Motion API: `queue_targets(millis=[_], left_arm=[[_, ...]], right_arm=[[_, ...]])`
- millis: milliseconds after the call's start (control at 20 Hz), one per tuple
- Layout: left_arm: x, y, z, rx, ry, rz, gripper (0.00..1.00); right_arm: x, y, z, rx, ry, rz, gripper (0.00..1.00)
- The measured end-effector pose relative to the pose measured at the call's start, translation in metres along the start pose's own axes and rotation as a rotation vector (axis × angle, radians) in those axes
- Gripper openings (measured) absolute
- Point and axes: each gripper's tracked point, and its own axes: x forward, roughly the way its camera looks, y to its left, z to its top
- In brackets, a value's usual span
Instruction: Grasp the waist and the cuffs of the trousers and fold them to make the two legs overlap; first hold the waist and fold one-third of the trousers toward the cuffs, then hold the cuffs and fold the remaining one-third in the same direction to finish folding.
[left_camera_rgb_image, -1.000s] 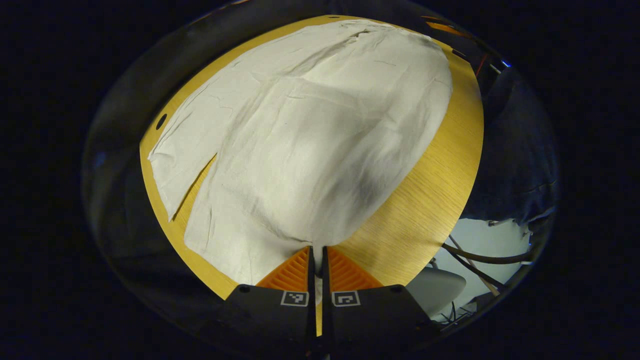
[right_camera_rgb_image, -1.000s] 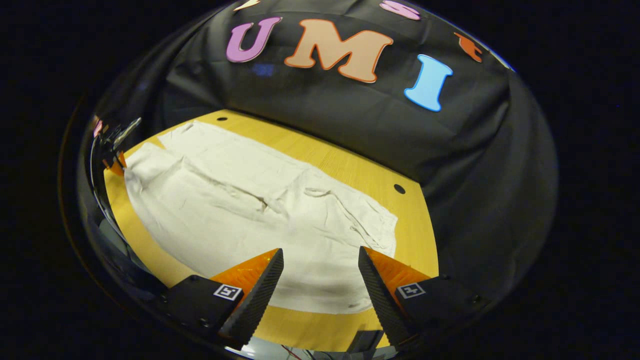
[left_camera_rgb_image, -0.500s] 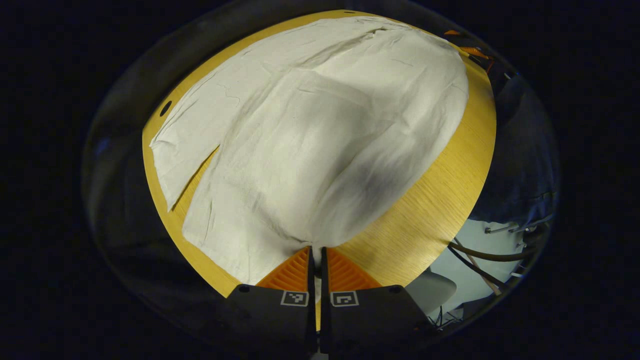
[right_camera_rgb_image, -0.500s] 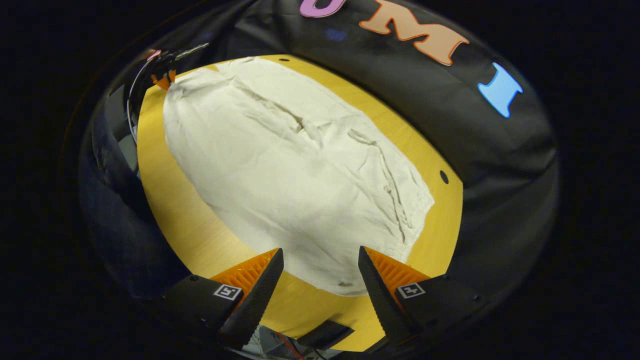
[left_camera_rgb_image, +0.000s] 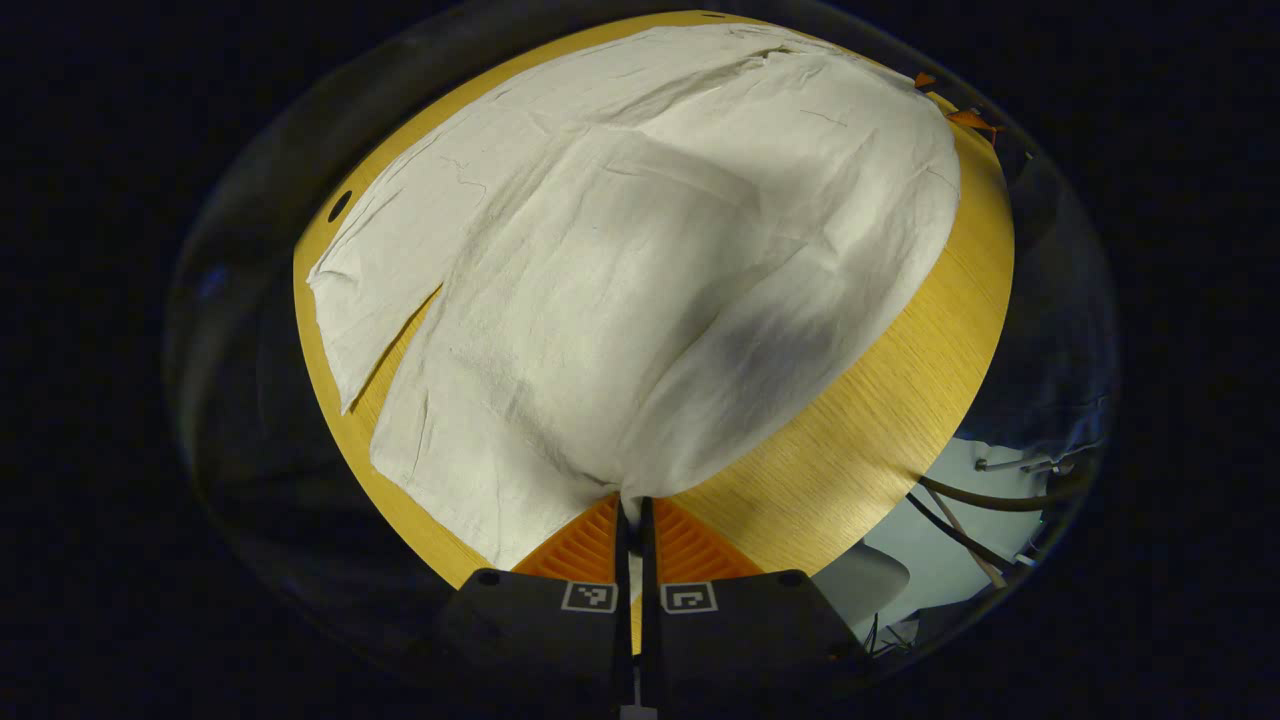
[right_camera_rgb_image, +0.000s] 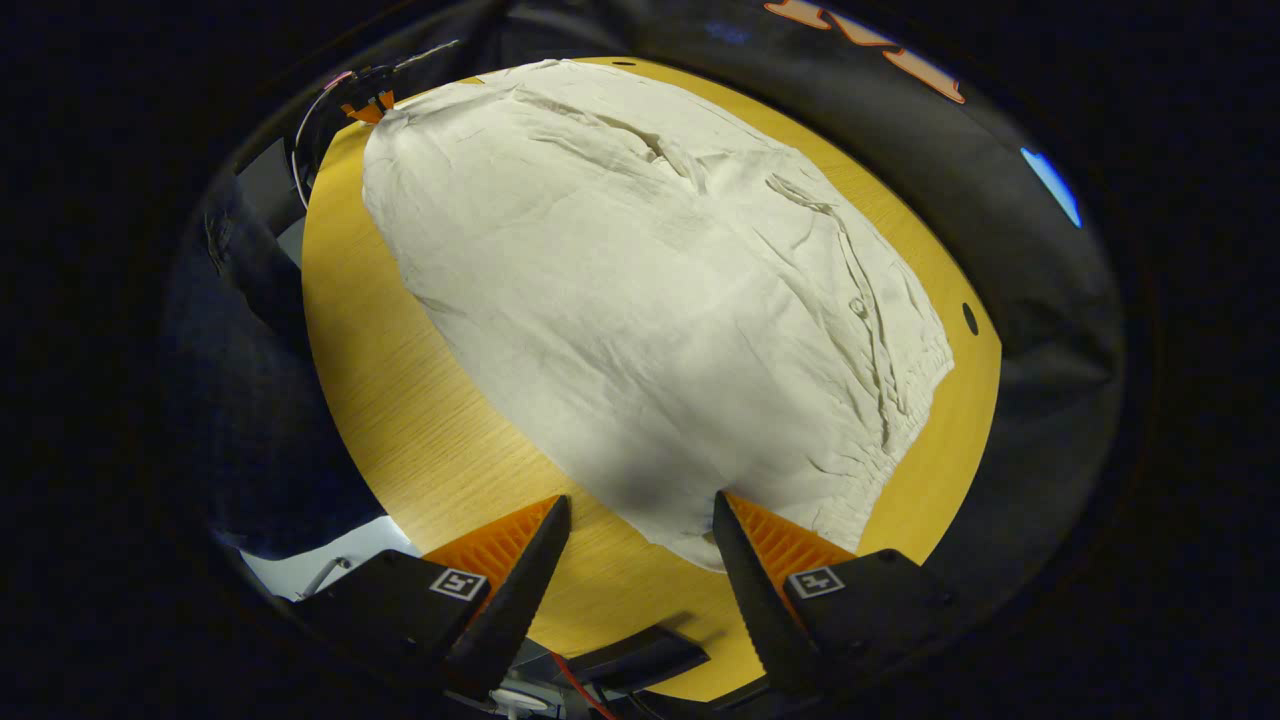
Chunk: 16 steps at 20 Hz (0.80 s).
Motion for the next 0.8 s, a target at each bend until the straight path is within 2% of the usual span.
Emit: queue_targets(millis=[250, 300, 450, 500, 550, 600, 650, 700, 750, 800], left_arm=[[0.0, 0.0, 0.0, -0.017, 0.009, -0.005, 0.01], [0.001, 0.0, 0.0, -0.019, 0.01, -0.003, 0.01], [0.001, 0.0, 0.0, -0.024, 0.007, 0.0, 0.01], [0.0, 0.0, 0.0, -0.027, 0.007, -0.001, 0.01], [0.001, 0.0, 0.0, -0.03, 0.008, -0.003, 0.01], [0.001, 0.0, 0.001, -0.033, 0.01, -0.006, 0.01], [0.001, 0.0, 0.0, -0.036, 0.013, -0.009, 0.01], [0.001, 0.0, 0.001, -0.038, 0.017, -0.012, 0.01], [0.001, 0.001, 0.0, -0.039, 0.02, -0.014, 0.01], [0.001, 0.001, 0.001, -0.039, 0.022, -0.015, 0.01]], right_arm=[[0.006, 0.004, -0.001, 0.028, 0.052, 0.12, 0.91], [0.007, 0.003, -0.001, 0.03, 0.054, 0.13, 0.88], [0.006, 0.002, 0.001, 0.027, 0.055, 0.131, 0.89], [0.007, 0.001, 0.0, 0.037, 0.061, 0.128, 0.82], [0.006, -0.001, 0.001, 0.054, 0.068, 0.121, 0.84], [0.008, -0.003, 0.001, 0.078, 0.082, 0.115, 0.8], [0.009, -0.005, 0.001, 0.1, 0.098, 0.105, 0.7], [0.01, -0.007, 0.002, 0.122, 0.114, 0.095, 0.69], [0.01, -0.008, 0.003, 0.138, 0.126, 0.088, 0.62], [0.011, -0.011, 0.003, 0.139, 0.128, 0.078, 0.48]])
